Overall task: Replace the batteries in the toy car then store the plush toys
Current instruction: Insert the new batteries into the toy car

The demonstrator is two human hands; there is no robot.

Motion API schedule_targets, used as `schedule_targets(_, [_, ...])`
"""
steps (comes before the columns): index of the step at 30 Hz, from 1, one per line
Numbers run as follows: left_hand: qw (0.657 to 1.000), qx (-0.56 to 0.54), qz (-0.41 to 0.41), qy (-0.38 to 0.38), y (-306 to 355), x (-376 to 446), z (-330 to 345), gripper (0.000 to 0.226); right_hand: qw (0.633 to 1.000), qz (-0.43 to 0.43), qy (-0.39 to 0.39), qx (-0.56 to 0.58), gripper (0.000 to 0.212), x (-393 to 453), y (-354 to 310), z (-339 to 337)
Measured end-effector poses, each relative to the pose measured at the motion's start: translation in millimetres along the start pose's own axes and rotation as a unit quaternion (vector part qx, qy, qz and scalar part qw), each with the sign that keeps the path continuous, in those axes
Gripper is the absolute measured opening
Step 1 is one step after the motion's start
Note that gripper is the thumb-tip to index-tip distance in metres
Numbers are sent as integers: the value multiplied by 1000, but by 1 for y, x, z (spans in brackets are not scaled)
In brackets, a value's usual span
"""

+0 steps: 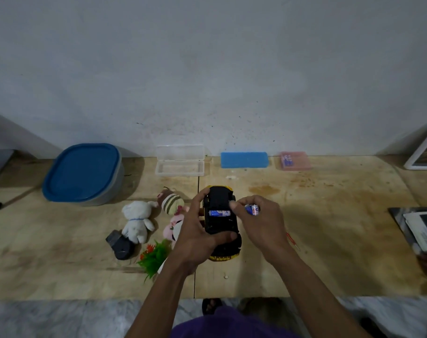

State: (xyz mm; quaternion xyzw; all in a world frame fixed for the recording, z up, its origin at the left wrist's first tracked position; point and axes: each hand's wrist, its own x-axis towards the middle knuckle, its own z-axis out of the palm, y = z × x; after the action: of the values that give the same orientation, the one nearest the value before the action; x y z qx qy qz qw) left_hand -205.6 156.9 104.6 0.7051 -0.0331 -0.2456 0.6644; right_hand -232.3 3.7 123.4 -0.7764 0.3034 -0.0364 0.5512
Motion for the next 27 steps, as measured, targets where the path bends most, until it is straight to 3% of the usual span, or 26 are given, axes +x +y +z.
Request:
schedule_targets(2, [1000, -4, -13, -1, -4, -2, -2, 105, 982, 111, -53, 146, 14, -3, 0, -9])
schedule_targets(4, [999, -14, -31, -5, -10, -4, -4, 105, 936, 203, -89, 275, 13, -5, -1, -16])
schedule_targets(8, [998, -35, -56, -6, -19, -5, -3, 105, 868, 306, -99, 379, 16, -5, 1, -18])
schedule_targets(11, [997, -36, -61, -11, -23, -4, -1, 106, 845, 322, -77, 420, 17, -6, 0, -16])
schedule_targets(20, [997, -37, -66, -21, -18, -6, 0, 107, 896, 263, -117, 338, 27, -6, -3, -14])
schedule_targets(25, [996, -46, -67, -22, -16, -6, -2, 110, 955, 113, -114, 251, 16, -6, -5, -11])
schedule_targets(27, [997, -47, -65, -20, -14, -7, -4, 110, 980, 30, -105, 168, 8, -5, -6, -11])
